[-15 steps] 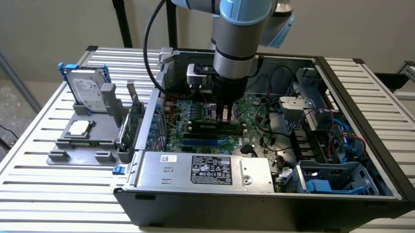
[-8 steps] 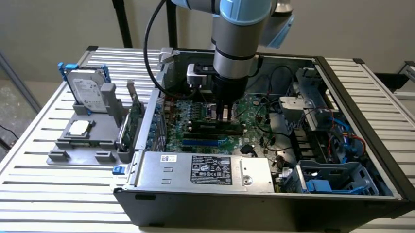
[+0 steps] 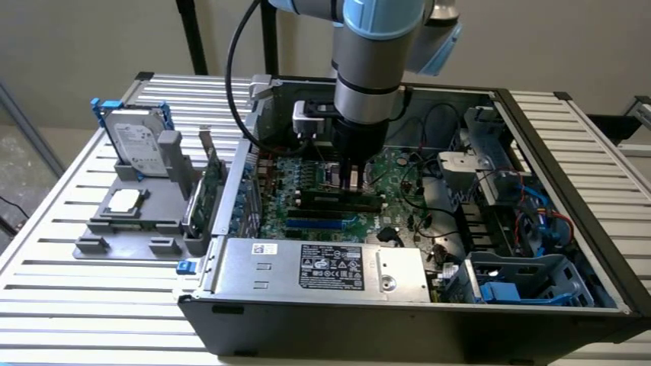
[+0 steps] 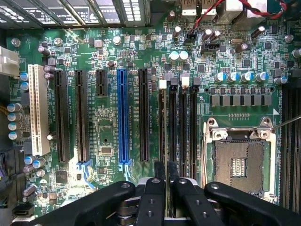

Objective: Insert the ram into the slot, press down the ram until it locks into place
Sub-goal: 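Insert the ram into the slot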

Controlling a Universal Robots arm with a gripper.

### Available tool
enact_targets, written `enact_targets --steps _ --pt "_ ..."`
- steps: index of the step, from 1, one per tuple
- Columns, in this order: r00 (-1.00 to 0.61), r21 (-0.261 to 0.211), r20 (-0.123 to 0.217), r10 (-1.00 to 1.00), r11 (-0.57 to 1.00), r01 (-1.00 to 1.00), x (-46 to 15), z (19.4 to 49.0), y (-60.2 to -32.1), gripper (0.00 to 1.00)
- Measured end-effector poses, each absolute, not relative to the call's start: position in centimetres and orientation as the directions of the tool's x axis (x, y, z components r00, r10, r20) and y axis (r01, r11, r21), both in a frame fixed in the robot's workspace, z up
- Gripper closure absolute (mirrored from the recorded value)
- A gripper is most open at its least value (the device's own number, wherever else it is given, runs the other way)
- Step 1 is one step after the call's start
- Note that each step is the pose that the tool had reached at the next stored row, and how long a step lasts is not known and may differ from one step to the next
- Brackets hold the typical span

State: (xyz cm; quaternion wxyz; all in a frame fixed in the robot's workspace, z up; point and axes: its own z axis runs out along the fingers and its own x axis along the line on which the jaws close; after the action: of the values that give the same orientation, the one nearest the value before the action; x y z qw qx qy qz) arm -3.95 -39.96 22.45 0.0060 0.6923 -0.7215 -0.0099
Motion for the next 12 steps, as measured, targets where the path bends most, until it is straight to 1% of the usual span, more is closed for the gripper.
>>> enact_targets --steps 12 --pt "-0.032 0.015 0.001 -0.999 0.032 -0.999 -4.4 22.38 -39.77 0.86"
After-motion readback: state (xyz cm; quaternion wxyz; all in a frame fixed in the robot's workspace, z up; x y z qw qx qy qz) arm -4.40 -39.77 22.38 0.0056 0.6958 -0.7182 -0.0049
